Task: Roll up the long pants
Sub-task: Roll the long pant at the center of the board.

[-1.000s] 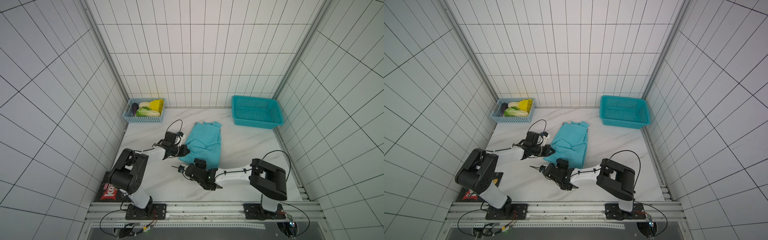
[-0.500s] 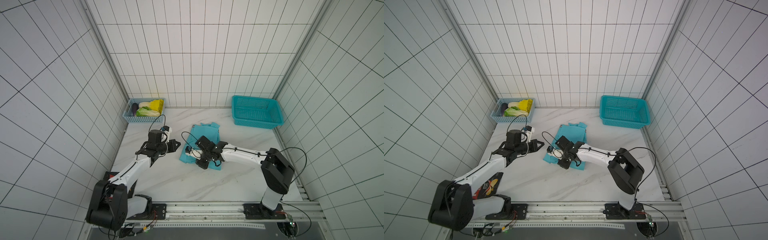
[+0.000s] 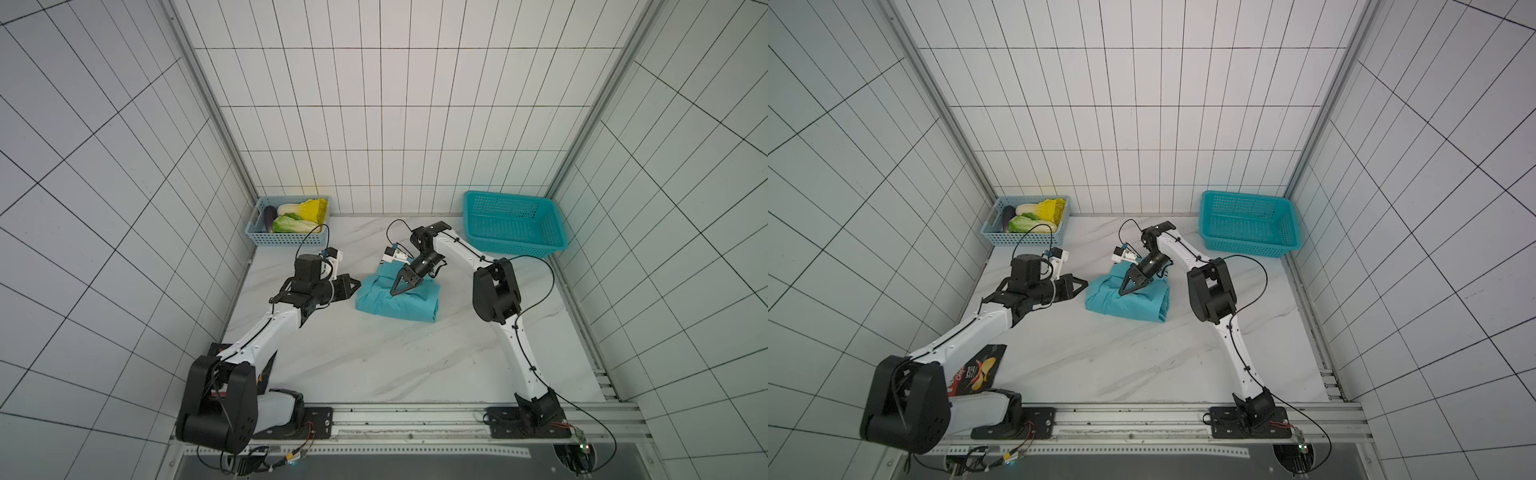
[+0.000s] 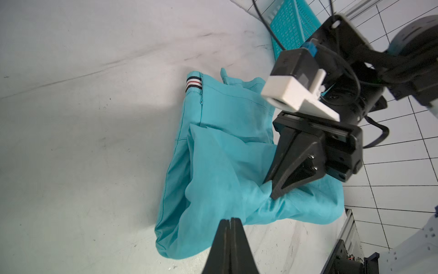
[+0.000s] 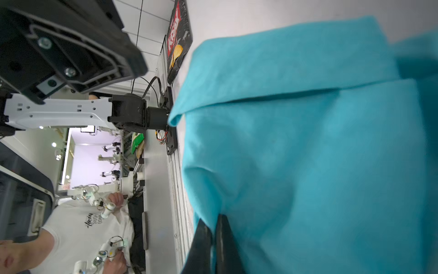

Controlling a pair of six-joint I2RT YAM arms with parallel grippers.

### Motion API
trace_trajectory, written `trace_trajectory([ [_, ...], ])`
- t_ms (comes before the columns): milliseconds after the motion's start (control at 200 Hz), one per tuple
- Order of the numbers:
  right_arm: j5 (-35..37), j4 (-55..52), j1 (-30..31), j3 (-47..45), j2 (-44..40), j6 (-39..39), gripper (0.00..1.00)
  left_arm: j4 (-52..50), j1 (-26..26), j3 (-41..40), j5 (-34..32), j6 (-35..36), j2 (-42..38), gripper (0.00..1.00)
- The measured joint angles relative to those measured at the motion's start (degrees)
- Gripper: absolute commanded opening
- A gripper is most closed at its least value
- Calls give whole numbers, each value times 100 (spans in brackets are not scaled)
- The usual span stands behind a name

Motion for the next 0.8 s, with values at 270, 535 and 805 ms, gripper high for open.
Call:
trace_trajectory([
  [270,345,-20,-369,-170,-39,286,0,13,-529,162,28,243,-92,6],
  [535,634,297,-372,-83,46,522,0,931,-1746,216,15,251,214,5],
  [805,505,299,-483,0,157,481,0,1294,-1683,754,-343,428,2234,0],
])
